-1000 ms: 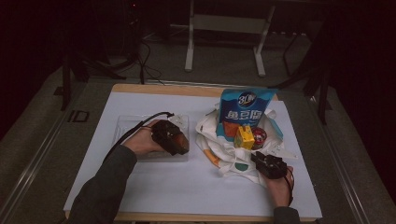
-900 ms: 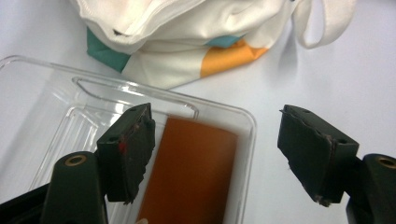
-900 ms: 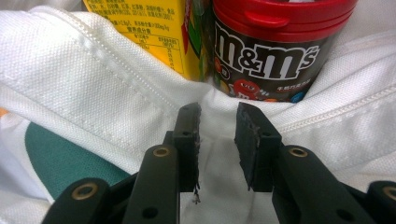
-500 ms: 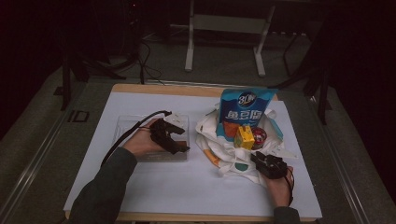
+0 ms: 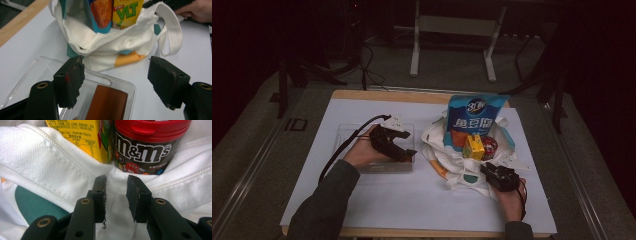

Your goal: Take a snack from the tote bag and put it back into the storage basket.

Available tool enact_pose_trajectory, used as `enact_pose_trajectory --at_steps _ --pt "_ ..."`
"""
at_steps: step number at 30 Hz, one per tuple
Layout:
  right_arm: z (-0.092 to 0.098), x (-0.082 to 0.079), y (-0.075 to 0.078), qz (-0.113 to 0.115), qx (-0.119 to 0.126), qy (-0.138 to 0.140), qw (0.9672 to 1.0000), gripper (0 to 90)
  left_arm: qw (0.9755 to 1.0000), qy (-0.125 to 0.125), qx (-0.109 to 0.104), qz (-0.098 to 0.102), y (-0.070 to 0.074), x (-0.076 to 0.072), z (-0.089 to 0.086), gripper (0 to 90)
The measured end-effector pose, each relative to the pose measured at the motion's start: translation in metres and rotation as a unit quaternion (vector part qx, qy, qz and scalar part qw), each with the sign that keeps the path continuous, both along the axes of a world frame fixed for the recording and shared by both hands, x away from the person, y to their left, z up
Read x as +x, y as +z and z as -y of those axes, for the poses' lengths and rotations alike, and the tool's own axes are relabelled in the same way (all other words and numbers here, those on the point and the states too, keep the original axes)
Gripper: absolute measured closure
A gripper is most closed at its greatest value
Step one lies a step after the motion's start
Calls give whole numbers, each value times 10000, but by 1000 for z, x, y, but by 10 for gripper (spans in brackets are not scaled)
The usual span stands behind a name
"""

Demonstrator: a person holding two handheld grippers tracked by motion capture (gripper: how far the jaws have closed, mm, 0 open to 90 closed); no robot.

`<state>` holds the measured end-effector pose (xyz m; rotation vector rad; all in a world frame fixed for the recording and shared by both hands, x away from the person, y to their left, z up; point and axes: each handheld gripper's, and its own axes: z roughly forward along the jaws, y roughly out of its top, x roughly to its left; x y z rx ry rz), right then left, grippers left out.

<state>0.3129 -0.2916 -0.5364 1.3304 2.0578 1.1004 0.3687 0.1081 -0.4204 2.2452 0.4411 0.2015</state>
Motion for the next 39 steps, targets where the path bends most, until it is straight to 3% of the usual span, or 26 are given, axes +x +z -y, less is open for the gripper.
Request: enact_pose_trajectory --at_steps 5,11,20,26,28,39 --pt "-1 0 0 7 -38 0 10000 689 9999 39 -165 -21 1 0 1 289" --pt "-1 -1 1 6 -42 5 10000 680 9993 94 -346 97 5 -2 3 311" --pt "0 -3 3 -28 3 0 10000 618 9979 128 -613 168 9 -4 11 319" --pt "1 -4 4 -32 -58 58 10000 600 9977 138 -613 265 10 -5 18 354" --pt "2 -4 3 -6 -27 69 10000 599 9981 -8 -598 151 10 -5 22 364" --pt "2 -6 0 66 -12 57 10000 599 9977 61 -667 74 15 -1 39 367"
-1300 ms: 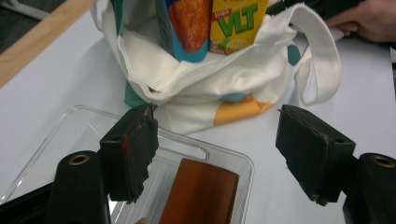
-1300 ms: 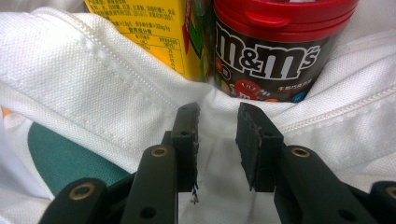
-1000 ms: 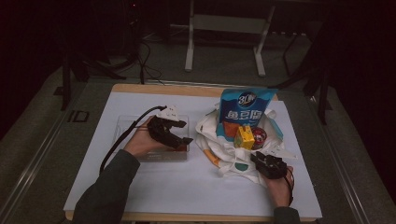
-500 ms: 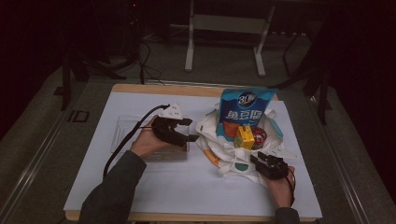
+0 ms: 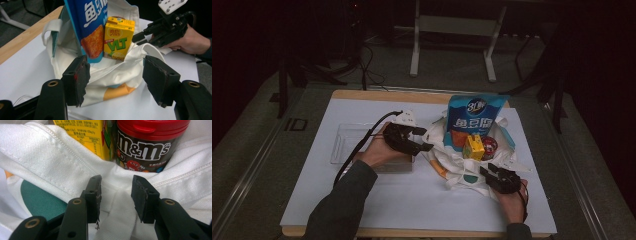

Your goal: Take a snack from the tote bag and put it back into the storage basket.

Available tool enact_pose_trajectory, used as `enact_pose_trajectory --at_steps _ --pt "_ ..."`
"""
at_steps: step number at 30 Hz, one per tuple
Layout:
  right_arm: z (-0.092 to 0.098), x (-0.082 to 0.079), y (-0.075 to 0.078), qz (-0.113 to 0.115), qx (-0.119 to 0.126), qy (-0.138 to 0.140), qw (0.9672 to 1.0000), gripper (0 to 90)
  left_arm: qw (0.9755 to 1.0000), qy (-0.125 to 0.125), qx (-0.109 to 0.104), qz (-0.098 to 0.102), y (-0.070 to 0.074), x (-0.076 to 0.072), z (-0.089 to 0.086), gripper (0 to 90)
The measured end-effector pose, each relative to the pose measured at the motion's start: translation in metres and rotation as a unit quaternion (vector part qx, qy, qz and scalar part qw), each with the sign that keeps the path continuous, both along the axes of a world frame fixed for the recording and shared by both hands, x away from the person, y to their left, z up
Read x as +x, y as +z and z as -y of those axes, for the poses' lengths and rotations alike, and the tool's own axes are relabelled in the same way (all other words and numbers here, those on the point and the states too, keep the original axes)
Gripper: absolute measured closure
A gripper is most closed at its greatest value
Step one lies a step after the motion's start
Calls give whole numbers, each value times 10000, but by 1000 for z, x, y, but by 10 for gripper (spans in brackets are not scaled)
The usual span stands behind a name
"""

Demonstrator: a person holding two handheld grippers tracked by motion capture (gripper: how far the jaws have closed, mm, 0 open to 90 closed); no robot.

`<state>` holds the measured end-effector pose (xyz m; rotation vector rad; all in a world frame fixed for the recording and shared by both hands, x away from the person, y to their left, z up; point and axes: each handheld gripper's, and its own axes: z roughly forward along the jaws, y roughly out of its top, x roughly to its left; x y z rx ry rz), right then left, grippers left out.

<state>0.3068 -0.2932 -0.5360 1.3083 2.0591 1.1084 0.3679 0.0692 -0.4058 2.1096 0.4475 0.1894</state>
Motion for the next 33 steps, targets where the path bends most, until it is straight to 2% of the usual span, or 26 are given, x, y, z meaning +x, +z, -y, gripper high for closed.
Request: enact_pose_trajectory --at_steps 5,8,14,17,21,26,29,33 --pt "0 0 0 -14 32 -4 10000 599 10000 -19 -28 -58 -2 3 9 353" --pt "1 0 0 -14 45 3 10000 599 10000 -11 -72 -38 -3 4 14 398" --pt "1 0 0 -13 44 2 10000 599 10000 47 79 -10 -5 6 25 408" --pt "1 0 0 -12 46 1 10000 599 10000 24 76 -30 -6 7 28 448" --pt "1 0 0 -17 49 4 10000 599 10000 13 58 -29 -7 8 31 454" --pt "1 0 0 -16 50 4 10000 599 9998 23 193 25 -8 9 41 468" --pt "1 0 0 -19 53 3 10000 599 9998 39 195 24 -9 10 45 465" --pt "1 1 0 -23 60 0 10000 598 9998 3 192 -80 -10 12 50 464"
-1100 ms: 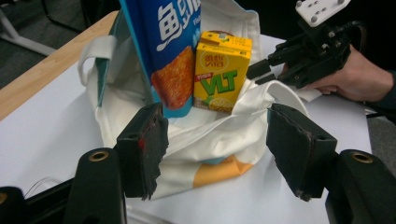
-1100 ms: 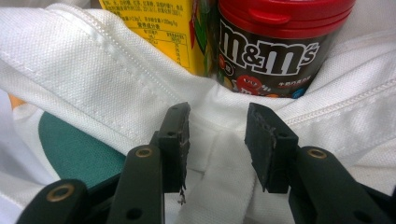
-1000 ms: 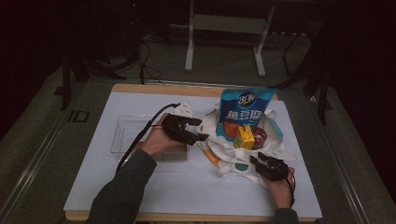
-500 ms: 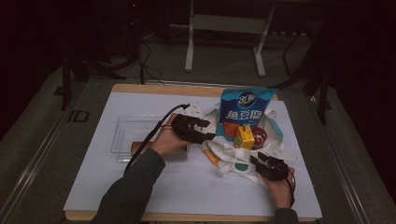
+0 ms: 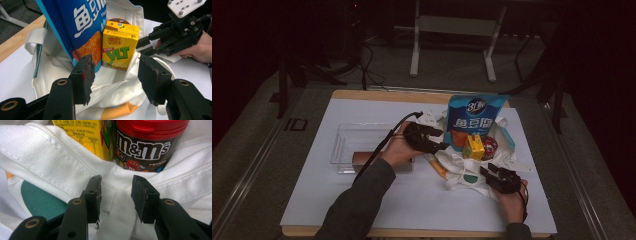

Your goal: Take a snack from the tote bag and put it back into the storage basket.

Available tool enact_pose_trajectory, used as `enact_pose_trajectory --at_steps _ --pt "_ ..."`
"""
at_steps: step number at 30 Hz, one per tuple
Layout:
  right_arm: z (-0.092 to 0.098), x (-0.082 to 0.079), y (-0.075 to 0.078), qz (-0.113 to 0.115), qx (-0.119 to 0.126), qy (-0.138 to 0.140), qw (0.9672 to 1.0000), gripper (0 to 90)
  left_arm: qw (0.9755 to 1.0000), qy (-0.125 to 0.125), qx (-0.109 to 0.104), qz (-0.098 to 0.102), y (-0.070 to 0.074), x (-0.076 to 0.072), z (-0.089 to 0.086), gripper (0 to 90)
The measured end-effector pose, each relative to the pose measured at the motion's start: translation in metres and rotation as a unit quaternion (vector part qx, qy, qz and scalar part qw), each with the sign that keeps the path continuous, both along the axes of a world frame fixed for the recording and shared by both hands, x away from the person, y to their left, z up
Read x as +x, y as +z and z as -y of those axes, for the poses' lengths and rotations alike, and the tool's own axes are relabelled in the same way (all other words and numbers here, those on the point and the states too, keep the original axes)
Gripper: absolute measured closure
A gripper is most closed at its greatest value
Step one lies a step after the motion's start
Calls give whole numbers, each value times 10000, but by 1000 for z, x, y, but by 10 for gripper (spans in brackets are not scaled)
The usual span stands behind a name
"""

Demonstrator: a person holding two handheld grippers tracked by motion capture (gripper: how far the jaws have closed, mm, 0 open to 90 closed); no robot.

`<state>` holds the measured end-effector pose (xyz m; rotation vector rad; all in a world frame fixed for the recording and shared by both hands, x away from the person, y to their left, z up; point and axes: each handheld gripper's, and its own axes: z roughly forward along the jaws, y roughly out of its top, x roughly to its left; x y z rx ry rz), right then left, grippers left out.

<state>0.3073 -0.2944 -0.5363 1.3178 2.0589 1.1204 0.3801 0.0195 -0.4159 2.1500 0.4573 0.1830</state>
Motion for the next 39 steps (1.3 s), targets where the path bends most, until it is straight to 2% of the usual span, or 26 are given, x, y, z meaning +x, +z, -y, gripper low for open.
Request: enact_pose_trajectory --at_steps 2,6,11,14,17,20,25,31,36,39 --pt "0 0 0 1 -3 3 10000 599 10000 -49 0 -83 -1 1 3 494" --pt "0 0 0 -4 3 4 10000 598 9999 -66 7 -114 -2 2 6 496" --pt "0 0 0 -5 8 2 10000 599 9996 -102 -4 -250 0 7 16 473" --pt "0 0 0 -6 4 3 10000 599 9994 -143 21 -303 -1 8 22 497" --pt "0 0 0 -4 3 4 10000 598 9990 -138 -71 -410 -2 10 25 487" --pt "0 0 0 -5 3 3 10000 598 9991 -117 49 -400 -3 12 30 476" --pt "0 0 0 -9 7 1 10000 599 9992 -105 130 -354 -3 14 37 438" --pt "0 0 0 -7 15 0 10000 598 9987 -150 143 -462 -6 18 44 402" --pt "0 0 0 -8 18 0 10000 598 9988 -183 318 -337 -8 21 48 358" --pt "1 0 0 -17 31 -1 10000 598 9991 -130 309 -256 -9 22 49 331"
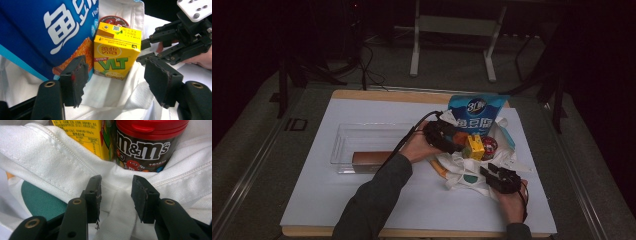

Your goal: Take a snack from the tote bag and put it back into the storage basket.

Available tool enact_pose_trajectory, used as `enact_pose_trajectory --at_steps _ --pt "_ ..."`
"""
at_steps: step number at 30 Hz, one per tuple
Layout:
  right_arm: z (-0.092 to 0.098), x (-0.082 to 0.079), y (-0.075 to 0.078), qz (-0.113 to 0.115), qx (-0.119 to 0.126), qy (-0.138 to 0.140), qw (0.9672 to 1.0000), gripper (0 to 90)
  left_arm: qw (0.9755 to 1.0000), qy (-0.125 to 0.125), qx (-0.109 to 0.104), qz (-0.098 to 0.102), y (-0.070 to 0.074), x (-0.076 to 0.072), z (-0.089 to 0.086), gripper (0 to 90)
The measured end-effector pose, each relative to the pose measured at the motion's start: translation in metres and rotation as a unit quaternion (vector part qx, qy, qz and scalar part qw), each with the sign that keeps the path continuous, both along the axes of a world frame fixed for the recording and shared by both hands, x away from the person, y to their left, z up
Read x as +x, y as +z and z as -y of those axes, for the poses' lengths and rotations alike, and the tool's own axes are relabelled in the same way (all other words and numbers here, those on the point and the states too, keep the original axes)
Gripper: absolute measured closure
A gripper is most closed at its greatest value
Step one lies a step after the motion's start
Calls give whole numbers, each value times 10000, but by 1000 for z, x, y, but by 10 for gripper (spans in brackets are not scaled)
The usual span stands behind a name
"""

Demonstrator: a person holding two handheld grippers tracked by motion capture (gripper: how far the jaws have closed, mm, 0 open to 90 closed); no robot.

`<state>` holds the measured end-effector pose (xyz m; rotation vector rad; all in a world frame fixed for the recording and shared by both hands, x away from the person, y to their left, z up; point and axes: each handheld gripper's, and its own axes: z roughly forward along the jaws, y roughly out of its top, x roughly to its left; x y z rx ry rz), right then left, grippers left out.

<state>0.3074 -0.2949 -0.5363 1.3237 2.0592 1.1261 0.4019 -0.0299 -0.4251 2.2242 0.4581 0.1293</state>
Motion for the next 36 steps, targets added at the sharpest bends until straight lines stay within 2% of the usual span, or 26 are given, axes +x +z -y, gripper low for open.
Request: enact_pose_trajectory --at_steps 6,9,17,27,36 --pt "0 0 0 4 -1 1 10000 598 9997 19 133 215 0 0 8 225" --pt "0 0 0 8 -3 9 10000 598 9996 -36 159 252 1 -1 14 206" --pt "1 0 0 -6 10 10 10000 599 9997 -95 190 141 -2 2 28 179" --pt "1 0 0 -14 21 5 10000 598 9988 -165 435 182 -8 7 41 165" --pt "1 0 0 -28 41 2 10000 598 9983 -201 477 258 -15 10 51 156"
